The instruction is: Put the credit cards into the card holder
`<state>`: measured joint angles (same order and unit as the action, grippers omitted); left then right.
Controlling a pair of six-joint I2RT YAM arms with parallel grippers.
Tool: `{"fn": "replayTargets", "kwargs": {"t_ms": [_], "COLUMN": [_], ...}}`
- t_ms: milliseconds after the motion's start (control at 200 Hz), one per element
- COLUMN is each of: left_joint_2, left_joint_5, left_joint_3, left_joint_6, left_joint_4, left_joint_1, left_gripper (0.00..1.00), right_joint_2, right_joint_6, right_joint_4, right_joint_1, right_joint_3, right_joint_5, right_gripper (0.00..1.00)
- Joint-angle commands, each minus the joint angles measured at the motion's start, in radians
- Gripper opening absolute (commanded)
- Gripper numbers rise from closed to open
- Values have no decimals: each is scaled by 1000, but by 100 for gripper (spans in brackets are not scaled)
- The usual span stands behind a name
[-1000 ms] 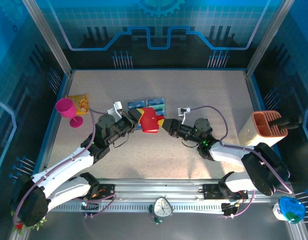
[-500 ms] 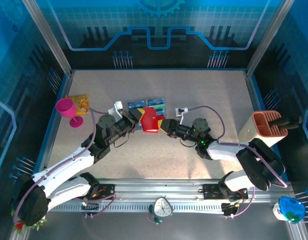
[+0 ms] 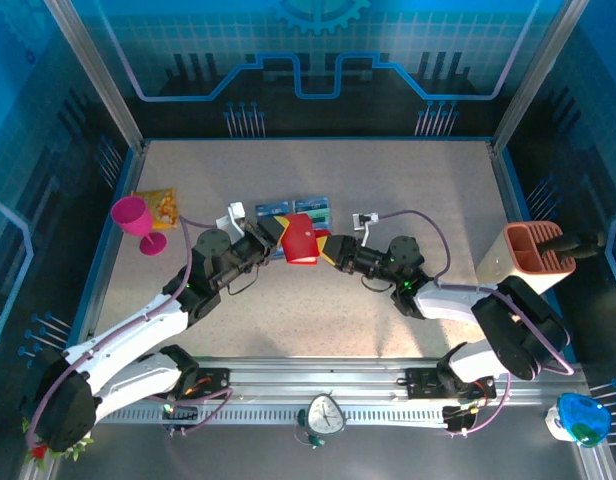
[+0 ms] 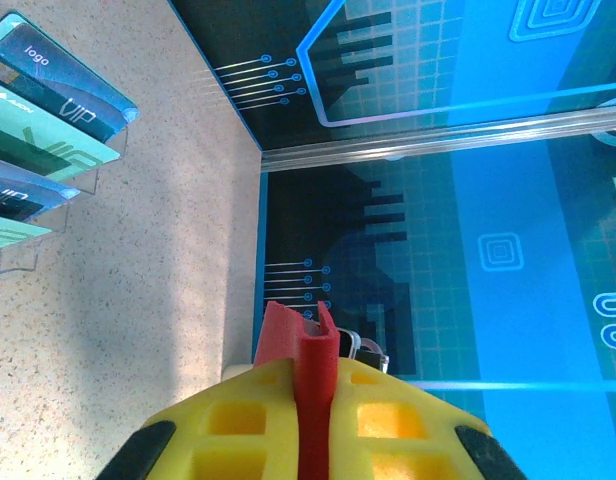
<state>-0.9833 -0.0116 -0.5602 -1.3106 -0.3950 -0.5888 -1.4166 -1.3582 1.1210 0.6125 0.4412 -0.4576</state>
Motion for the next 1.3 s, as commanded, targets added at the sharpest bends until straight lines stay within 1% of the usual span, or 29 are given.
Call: {"fn": "replayTargets", "kwargs": {"t_ms": [0,235,375,540,645,710,760,840,956,1151,1176,1196,1216,1231,1241,1251,1271,1296], "left_joint_2": [-5,-8,-11,-15,-18,-20,-20,-20,-22,-19,-17,-16,-13,-11,-9,-6,0,10], "left_joint_5": [5,5,4,5,5,6,7,9,10,19,20,21,24,24,24,26,30,38], "left_joint_3": [-12,-12,-13,-10,-8,-4,-1,2,11,38,42,46,49,52,53,55,56,57], "left_joint_6": [0,0,0,-1,-1,1,0,0,1,15,20,24,29,33,36,40,47,56], "left_joint_4": [-40,-41,-42,-47,-47,-47,-48,-47,-47,-37,-33,-30,-27,-21,-15,-11,5,30], "left_joint_1": [-17,-17,-18,-19,-21,-23,-23,-24,-24,-24,-24,-24,-23,-22,-23,-22,-23,-23], "left_gripper": [0,0,0,0,0,0,0,0,0,0,5,14,23,33,37,45,57,68], "right_joint_2": [30,33,13,-37,-76,-102,-118,-147,-140,-107,-102,-97,-92,-86,-83,-78,-69,-57], "right_joint_6": [0,-1,-5,-28,-60,-80,-94,-122,-125,-136,-135,-132,-128,-125,-123,-119,-112,-100], "right_joint_4": [40,41,49,106,170,212,245,300,300,296,290,283,272,264,259,252,236,211], "right_joint_1": [-8,-7,5,23,24,24,23,17,5,-34,-38,-41,-44,-46,-46,-48,-50,-52], "right_joint_3": [-4,-3,14,38,39,39,36,31,20,0,-5,-9,-13,-18,-20,-22,-27,-33], "right_joint_5": [-21,-24,-35,-54,-59,-64,-64,-64,-67,-81,-81,-81,-81,-81,-81,-81,-81,-81], "right_gripper": [40,39,42,42,40,36,31,19,0,0,0,0,0,0,0,0,0,0]}}
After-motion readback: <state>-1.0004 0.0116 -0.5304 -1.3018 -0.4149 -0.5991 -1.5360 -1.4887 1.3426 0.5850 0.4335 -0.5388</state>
